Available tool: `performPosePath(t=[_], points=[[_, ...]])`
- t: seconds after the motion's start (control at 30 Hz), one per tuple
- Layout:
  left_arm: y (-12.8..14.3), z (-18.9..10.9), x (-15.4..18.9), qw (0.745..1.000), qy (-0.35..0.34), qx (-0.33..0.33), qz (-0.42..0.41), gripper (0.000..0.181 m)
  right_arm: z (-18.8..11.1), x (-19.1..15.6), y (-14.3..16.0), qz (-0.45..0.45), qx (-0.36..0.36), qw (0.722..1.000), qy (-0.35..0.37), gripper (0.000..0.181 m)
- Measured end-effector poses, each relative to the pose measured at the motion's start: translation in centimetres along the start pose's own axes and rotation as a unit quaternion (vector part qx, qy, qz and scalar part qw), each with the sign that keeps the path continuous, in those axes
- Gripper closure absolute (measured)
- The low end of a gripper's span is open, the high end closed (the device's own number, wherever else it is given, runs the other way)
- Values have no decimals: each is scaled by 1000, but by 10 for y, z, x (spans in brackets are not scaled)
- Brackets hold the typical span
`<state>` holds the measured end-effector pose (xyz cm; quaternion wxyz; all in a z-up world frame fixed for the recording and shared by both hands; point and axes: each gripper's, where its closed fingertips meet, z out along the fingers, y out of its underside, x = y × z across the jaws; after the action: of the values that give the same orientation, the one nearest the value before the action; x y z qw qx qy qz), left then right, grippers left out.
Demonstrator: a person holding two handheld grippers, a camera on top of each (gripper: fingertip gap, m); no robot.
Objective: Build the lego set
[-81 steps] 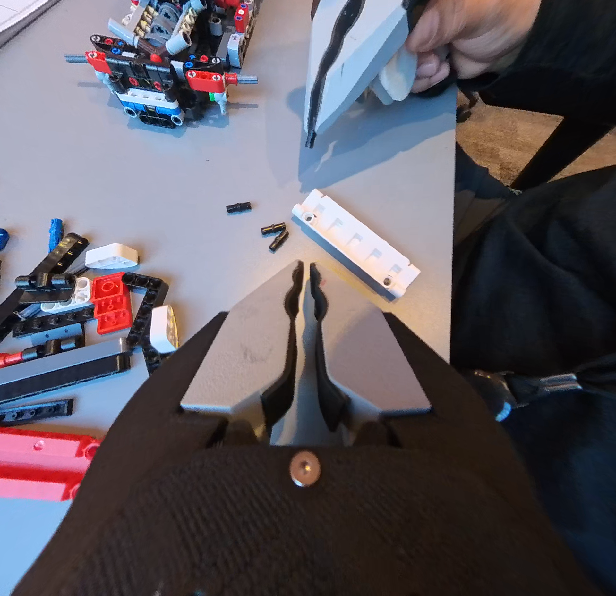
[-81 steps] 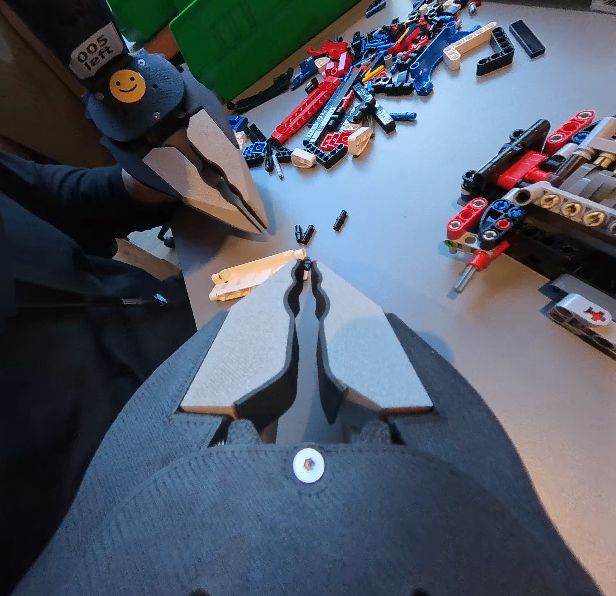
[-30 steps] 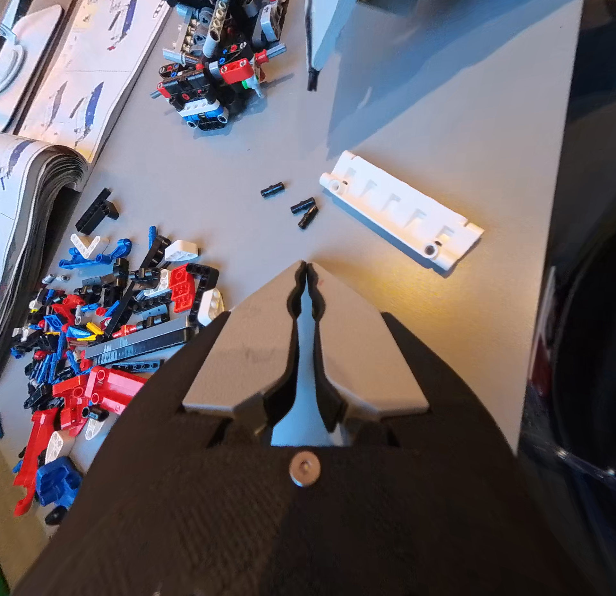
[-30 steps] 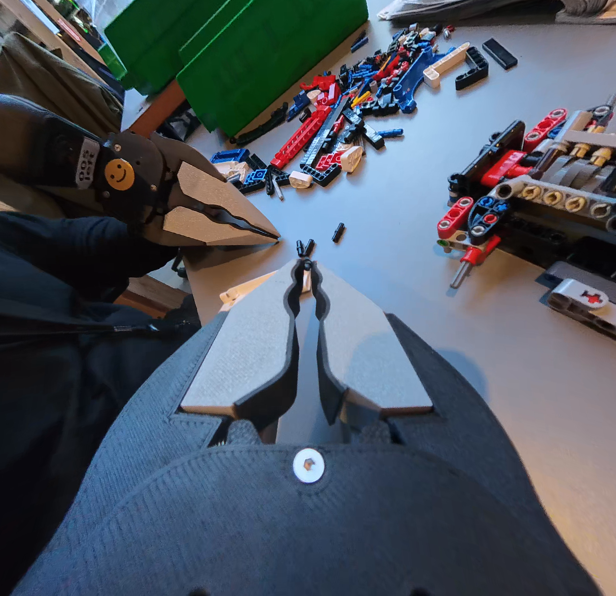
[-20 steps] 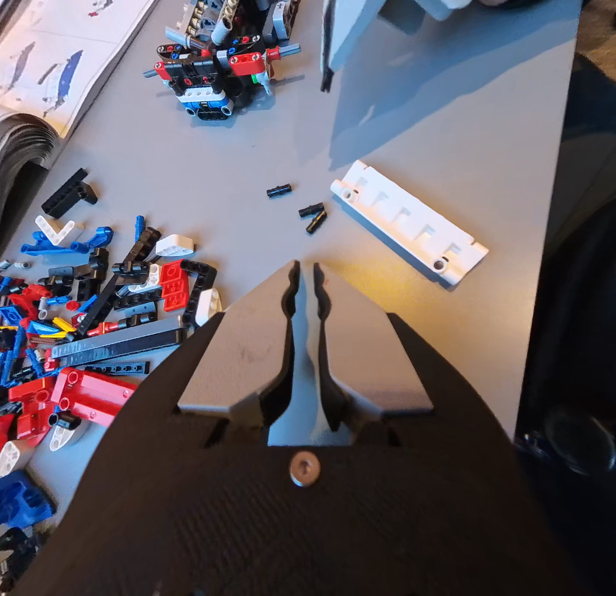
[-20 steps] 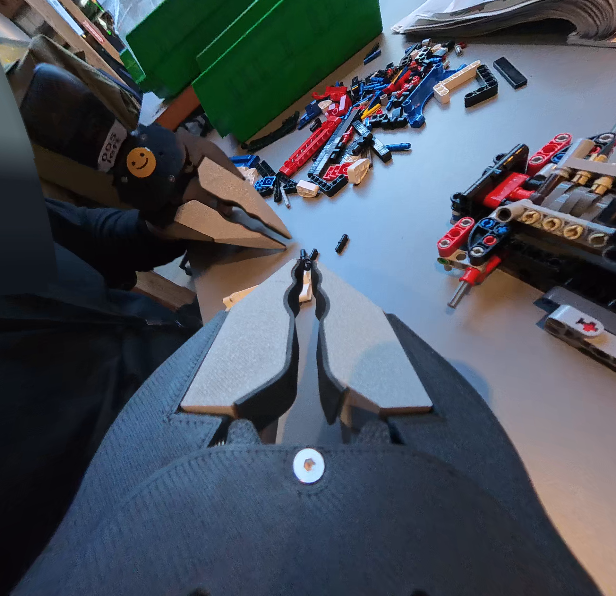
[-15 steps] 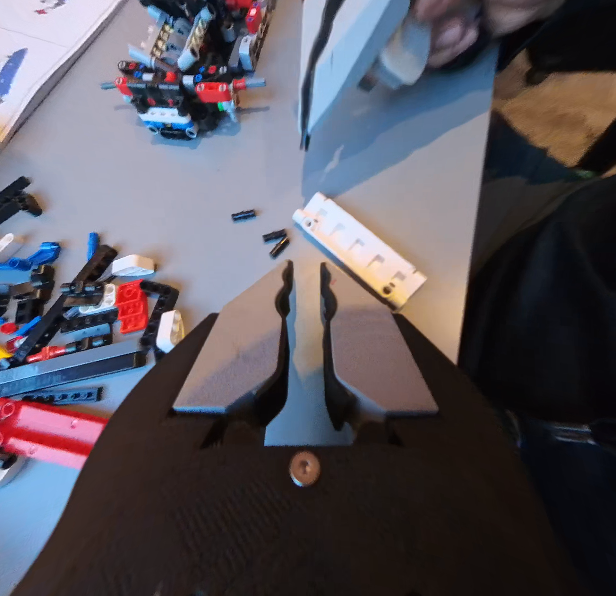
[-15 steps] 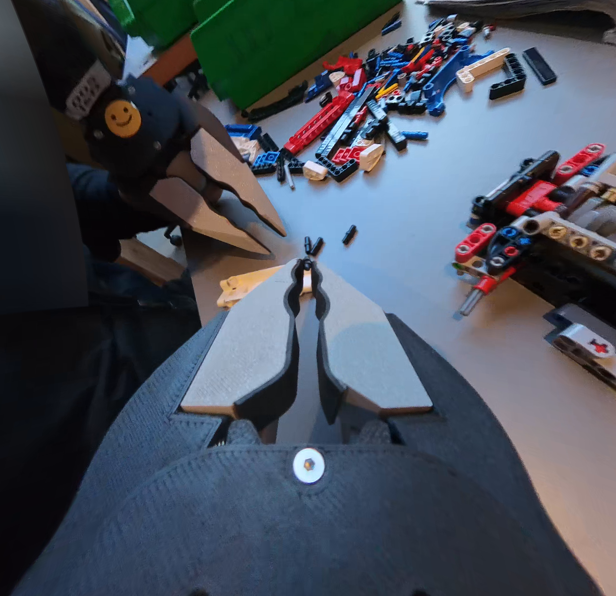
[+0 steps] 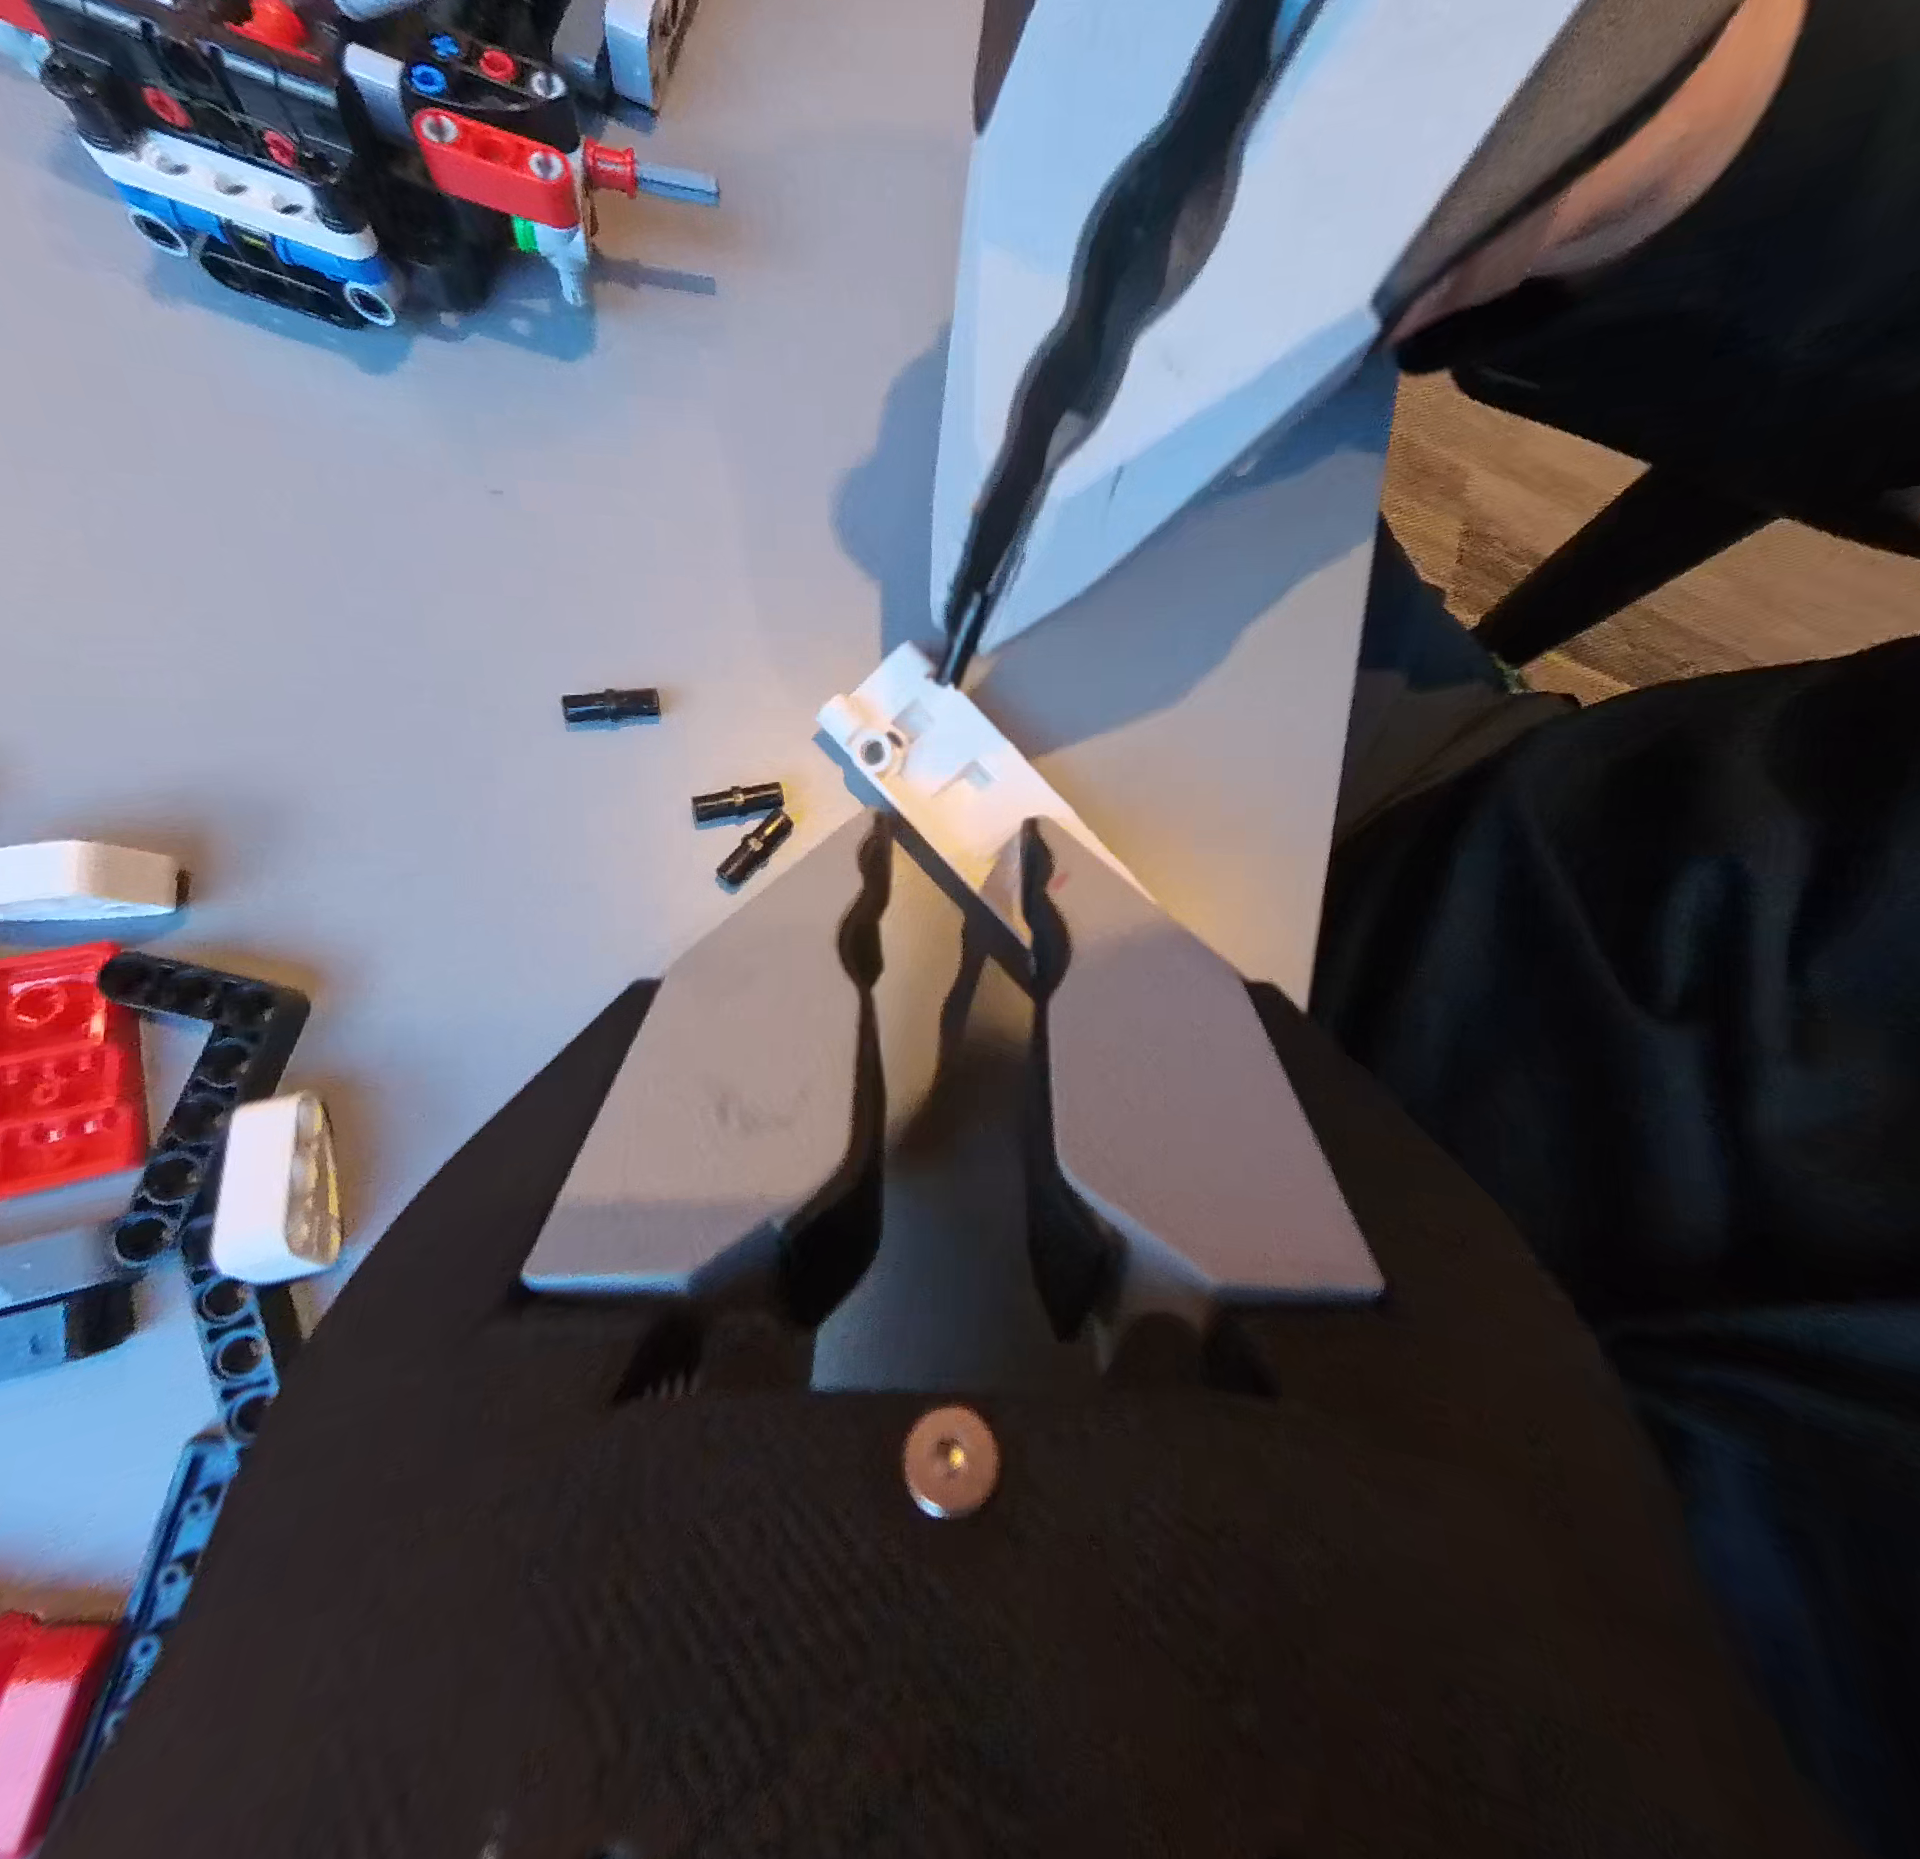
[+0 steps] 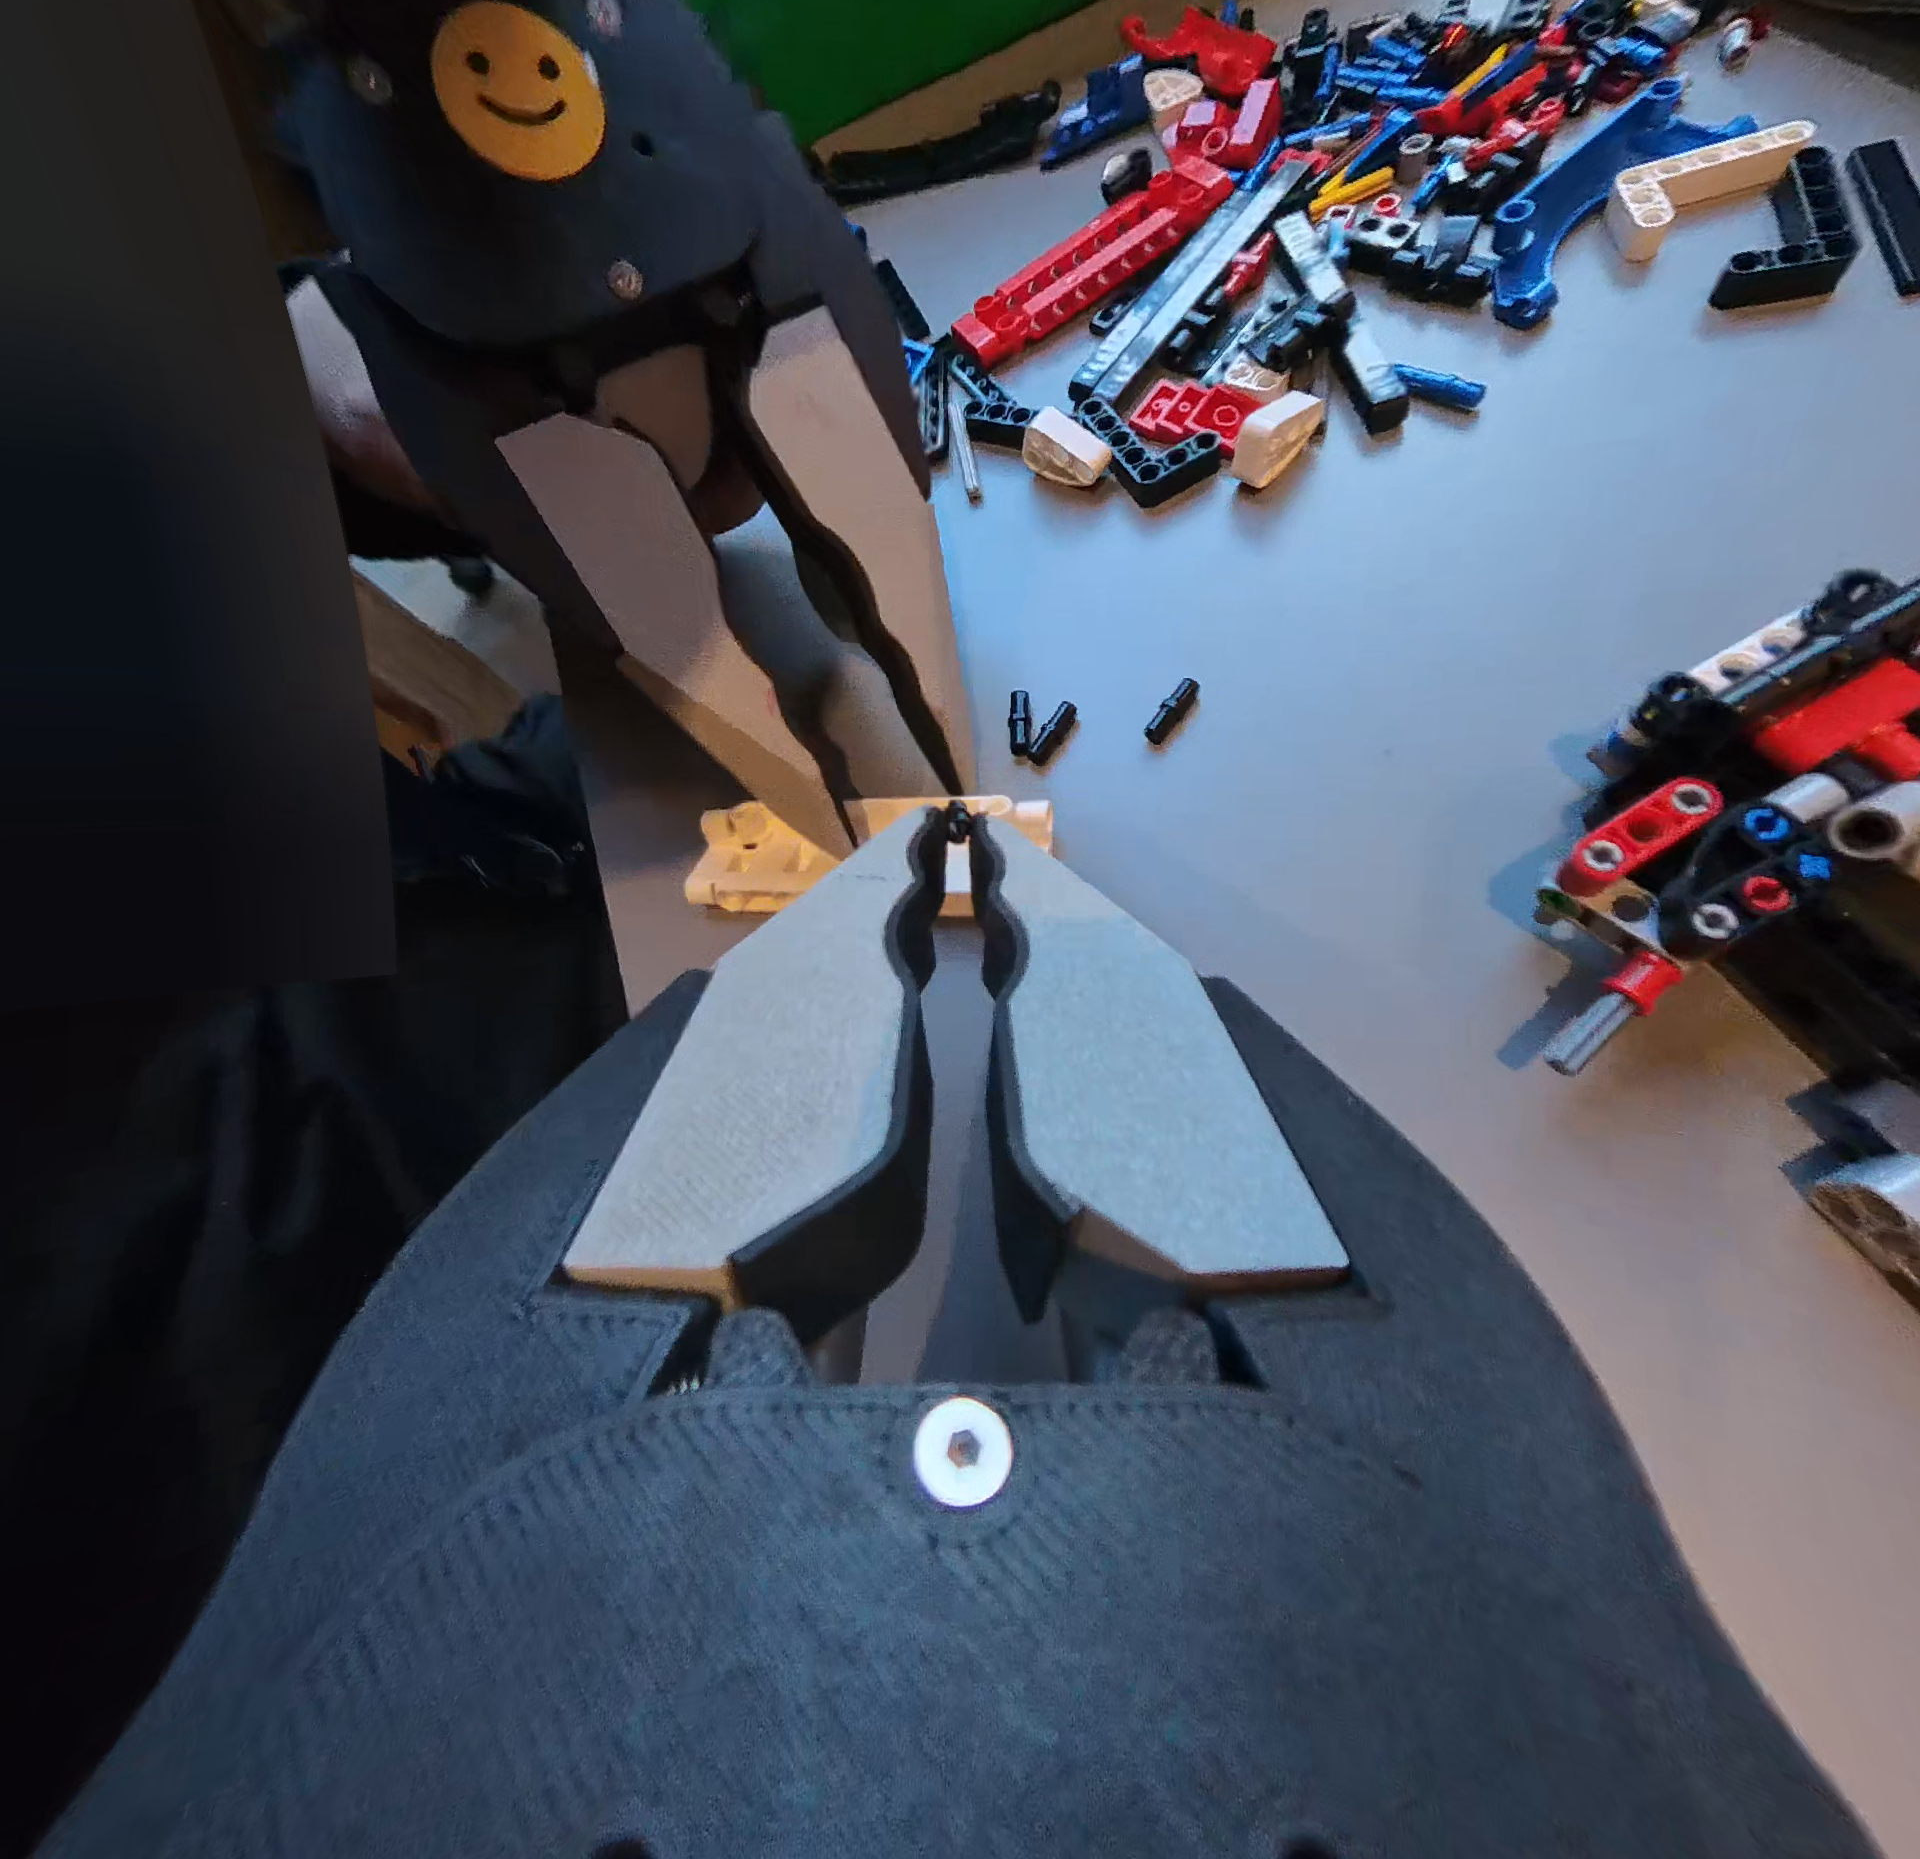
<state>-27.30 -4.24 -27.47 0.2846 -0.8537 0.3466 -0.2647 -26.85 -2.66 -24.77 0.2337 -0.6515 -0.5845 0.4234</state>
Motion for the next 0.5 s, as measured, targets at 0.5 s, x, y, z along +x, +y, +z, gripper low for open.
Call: performPosePath(t=[0.5], points=[[-10,7,-11,984,-45,-56,166,178,5,-5,23,-2,-49,999,3,179]])
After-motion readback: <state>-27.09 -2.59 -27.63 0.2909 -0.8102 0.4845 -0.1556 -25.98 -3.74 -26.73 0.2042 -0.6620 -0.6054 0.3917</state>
